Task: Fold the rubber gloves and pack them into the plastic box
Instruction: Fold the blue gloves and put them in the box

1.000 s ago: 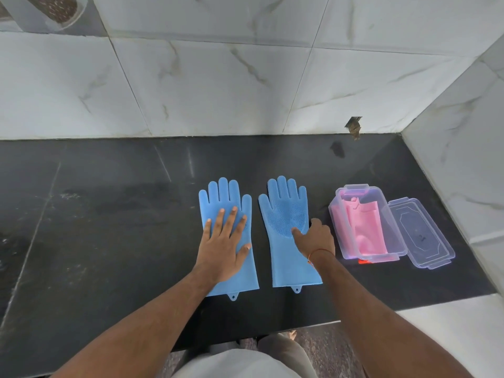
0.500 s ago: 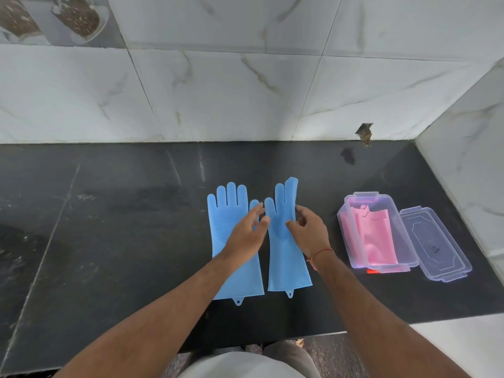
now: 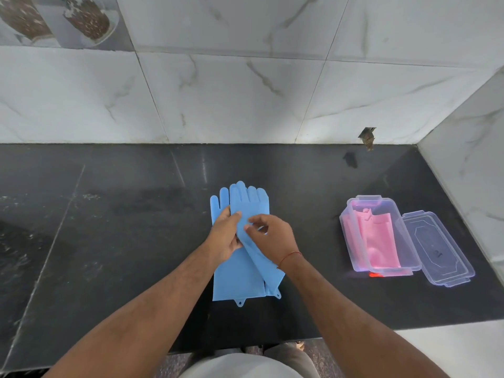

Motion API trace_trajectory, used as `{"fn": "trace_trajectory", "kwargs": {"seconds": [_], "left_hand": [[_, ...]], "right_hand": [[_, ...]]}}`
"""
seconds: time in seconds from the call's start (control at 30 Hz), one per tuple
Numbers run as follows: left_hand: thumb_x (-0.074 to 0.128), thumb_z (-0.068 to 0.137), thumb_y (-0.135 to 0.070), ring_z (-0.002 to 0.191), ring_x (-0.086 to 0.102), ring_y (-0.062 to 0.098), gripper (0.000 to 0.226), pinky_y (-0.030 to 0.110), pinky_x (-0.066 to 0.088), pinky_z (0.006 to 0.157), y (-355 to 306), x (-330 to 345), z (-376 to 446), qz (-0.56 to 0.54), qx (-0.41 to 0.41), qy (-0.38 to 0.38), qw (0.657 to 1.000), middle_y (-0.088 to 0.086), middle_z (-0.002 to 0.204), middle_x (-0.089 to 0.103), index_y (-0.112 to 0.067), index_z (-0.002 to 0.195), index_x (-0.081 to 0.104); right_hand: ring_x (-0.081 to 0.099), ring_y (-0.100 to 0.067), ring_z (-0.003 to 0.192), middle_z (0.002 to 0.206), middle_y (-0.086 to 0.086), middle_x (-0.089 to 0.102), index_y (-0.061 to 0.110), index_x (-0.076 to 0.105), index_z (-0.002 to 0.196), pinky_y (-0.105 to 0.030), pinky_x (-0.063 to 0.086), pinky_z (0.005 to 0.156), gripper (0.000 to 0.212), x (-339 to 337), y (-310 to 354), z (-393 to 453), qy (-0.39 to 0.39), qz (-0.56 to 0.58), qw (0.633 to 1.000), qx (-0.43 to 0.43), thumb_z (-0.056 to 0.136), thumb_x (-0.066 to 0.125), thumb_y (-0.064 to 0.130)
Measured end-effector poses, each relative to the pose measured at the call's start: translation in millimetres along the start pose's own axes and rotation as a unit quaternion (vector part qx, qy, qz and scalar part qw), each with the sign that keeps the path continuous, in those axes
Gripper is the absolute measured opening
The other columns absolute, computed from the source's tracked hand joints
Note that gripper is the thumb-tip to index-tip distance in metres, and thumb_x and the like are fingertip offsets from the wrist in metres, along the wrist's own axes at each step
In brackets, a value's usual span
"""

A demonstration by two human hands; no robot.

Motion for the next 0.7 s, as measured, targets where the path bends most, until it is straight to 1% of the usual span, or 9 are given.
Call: {"fn": "trace_trajectory", "kwargs": {"seconds": [0.07, 0.1, 0.17, 0.23, 0.37, 0.43, 0.53, 0.6, 0.7], "left_hand": [[0.049, 0.117, -0.025, 0.108, 0.083, 0.025, 0.029, 0.046, 0.068, 0.089, -3, -5, 1, 0.007, 0.013, -0.003, 1.000, 0.000, 0.121, 0.084, -0.029, 0.140, 0.066], [0.050, 0.117, -0.026, 0.110, 0.082, 0.026, 0.028, 0.048, 0.067, 0.094, -3, -8, 2, 0.008, 0.016, -0.003, 1.000, 0.001, 0.122, 0.083, -0.029, 0.140, 0.065], [0.050, 0.117, -0.026, 0.116, 0.079, 0.028, 0.028, 0.053, 0.063, 0.104, -3, -12, 3, 0.006, 0.016, 0.003, 1.000, 0.001, 0.126, 0.082, -0.029, 0.140, 0.065], [0.051, 0.117, -0.025, 0.117, 0.079, 0.028, 0.028, 0.053, 0.062, 0.105, -3, -15, 3, 0.000, 0.012, 0.007, 1.000, 0.002, 0.127, 0.082, -0.028, 0.140, 0.066], [0.051, 0.116, -0.022, 0.112, 0.081, 0.028, 0.026, 0.047, 0.067, 0.092, -6, -23, 0, -0.013, 0.008, -0.003, 1.000, 0.004, 0.124, 0.083, -0.025, 0.137, 0.068], [0.050, 0.116, -0.020, 0.111, 0.081, 0.029, 0.027, 0.048, 0.067, 0.092, -7, -28, 1, -0.006, 0.009, -0.012, 1.000, 0.007, 0.124, 0.082, -0.021, 0.136, 0.068], [0.051, 0.114, -0.015, 0.114, 0.079, 0.034, 0.027, 0.057, 0.064, 0.100, -8, -40, 5, 0.037, 0.021, -0.055, 0.998, 0.010, 0.125, 0.080, -0.019, 0.133, 0.070], [0.053, 0.109, -0.009, 0.112, 0.078, 0.036, 0.026, 0.060, 0.064, 0.099, -14, -49, 6, 0.091, 0.043, -0.092, 0.991, 0.011, 0.121, 0.080, -0.018, 0.126, 0.071], [0.057, 0.097, -0.005, 0.097, 0.076, 0.032, 0.023, 0.047, 0.067, 0.084, -33, -58, 2, 0.225, 0.129, -0.153, 0.954, 0.008, 0.107, 0.079, -0.017, 0.108, 0.074]], "right_hand": [[0.068, -0.013, 0.107, 0.114, 0.012, 0.067, 0.021, 0.071, 0.127, -0.030, 0.056, 0.097, 0.033, -12, -18, 3, -0.062, 0.013, 0.997, 0.045, 0.098, 0.070, 0.035], [0.067, -0.017, 0.116, 0.121, 0.010, 0.066, 0.019, 0.065, 0.136, -0.034, 0.056, 0.101, 0.041, -14, -28, 5, -0.063, 0.035, 0.994, 0.086, 0.099, 0.068, 0.037], [0.062, -0.021, 0.125, 0.133, 0.003, 0.063, 0.015, 0.049, 0.153, -0.042, 0.052, 0.111, 0.063, -6, -45, 8, -0.023, 0.093, 0.978, 0.183, 0.100, 0.065, 0.045], [0.062, -0.020, 0.120, 0.126, 0.005, 0.062, 0.014, 0.043, 0.157, -0.045, 0.053, 0.110, 0.070, 5, -51, 9, 0.014, 0.155, 0.958, 0.241, 0.100, 0.062, 0.049], [0.077, -0.021, 0.100, 0.116, -0.003, 0.079, 0.011, 0.072, 0.123, -0.040, 0.064, 0.089, 0.034, 19, -46, 15, 0.041, 0.242, 0.938, 0.245, 0.101, 0.064, 0.035], [0.077, -0.022, 0.096, 0.113, -0.007, 0.080, 0.009, 0.073, 0.119, -0.037, 0.064, 0.083, 0.024, 22, -43, 17, 0.031, 0.257, 0.936, 0.237, 0.099, 0.069, 0.021], [0.074, -0.025, 0.103, 0.119, -0.005, 0.075, 0.008, 0.064, 0.134, -0.047, 0.063, 0.094, 0.041, 26, -38, 18, 0.022, 0.266, 0.938, 0.223, 0.094, 0.070, 0.003], [0.072, -0.022, 0.103, 0.119, -0.001, 0.072, 0.012, 0.060, 0.139, -0.050, 0.062, 0.097, 0.051, 28, -35, 19, 0.020, 0.258, 0.941, 0.218, 0.091, 0.068, -0.002], [0.073, -0.028, 0.108, 0.122, -0.002, 0.075, 0.016, 0.062, 0.134, -0.058, 0.063, 0.092, 0.051, 33, -36, 19, 0.022, 0.256, 0.939, 0.229, 0.089, 0.062, -0.007]]}}
Point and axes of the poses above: each hand's wrist, its own z-axis towards the middle knuckle, its own x-axis out of the palm, y = z × x, the point moved 8 cm from there along z, towards the middle knuckle
